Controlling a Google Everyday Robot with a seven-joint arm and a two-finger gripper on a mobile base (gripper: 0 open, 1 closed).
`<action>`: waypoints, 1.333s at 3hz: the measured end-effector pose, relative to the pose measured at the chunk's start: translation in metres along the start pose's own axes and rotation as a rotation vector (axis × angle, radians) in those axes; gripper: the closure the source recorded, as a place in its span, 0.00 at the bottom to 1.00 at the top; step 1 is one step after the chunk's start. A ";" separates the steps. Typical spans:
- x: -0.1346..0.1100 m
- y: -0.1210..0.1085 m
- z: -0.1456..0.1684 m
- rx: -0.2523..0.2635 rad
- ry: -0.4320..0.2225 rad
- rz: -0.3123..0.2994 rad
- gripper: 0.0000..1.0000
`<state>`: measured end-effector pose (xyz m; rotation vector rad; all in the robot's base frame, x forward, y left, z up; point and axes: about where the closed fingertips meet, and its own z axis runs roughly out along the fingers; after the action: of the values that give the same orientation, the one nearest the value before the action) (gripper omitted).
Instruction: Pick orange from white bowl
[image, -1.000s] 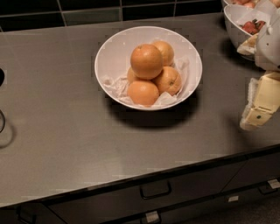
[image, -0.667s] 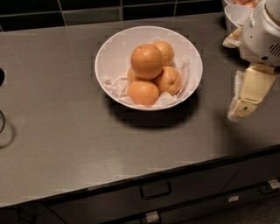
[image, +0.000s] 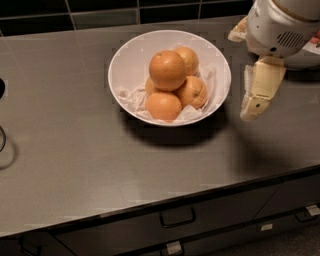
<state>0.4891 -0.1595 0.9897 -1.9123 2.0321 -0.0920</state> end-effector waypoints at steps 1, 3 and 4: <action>-0.019 -0.018 0.008 -0.012 -0.007 -0.056 0.00; -0.070 -0.064 0.031 -0.017 -0.057 -0.175 0.00; -0.070 -0.064 0.031 -0.017 -0.057 -0.176 0.00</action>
Offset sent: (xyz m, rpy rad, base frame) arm 0.0483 0.0467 0.0030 -0.0467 0.0237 0.1540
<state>0.5611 -0.0907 0.9933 -2.0764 1.8314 -0.0626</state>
